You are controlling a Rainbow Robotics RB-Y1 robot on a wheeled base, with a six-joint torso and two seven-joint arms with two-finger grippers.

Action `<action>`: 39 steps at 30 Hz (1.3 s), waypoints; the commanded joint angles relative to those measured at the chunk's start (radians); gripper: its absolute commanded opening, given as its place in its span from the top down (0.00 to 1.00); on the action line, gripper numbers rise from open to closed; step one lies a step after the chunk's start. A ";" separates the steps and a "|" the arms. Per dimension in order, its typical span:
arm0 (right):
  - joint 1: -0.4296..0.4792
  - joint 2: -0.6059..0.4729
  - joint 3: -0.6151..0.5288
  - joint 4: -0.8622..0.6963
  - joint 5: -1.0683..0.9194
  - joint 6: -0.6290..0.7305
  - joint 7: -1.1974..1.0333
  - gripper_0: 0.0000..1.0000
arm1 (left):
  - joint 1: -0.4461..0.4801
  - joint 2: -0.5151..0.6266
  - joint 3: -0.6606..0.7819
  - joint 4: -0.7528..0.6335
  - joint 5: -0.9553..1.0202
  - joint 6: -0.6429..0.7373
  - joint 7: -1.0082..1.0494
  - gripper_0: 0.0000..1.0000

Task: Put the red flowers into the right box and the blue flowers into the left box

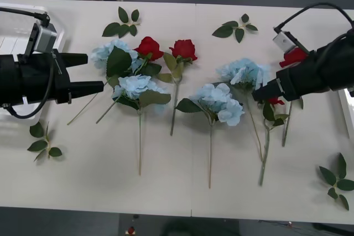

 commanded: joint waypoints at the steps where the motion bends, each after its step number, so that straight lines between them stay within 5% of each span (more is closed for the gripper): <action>1: -0.024 0.046 -0.028 -0.097 0.146 0.002 -0.239 0.00 | -0.044 0.028 0.006 -0.013 -0.129 -0.021 0.152 0.00; 12: -0.041 0.054 -0.133 -0.072 0.430 0.004 -0.512 0.00 | -0.109 0.030 -0.071 0.006 -0.420 -0.021 0.285 0.00; 19: -0.043 0.053 -0.176 -0.049 0.548 0.002 -0.548 0.00 | -0.167 0.030 -0.138 0.139 -0.501 -0.024 0.276 0.00; 39: -0.047 0.046 -0.139 0.210 0.600 -0.302 -0.541 0.00 | -0.285 0.028 -0.342 0.360 -0.678 -0.132 0.260 0.00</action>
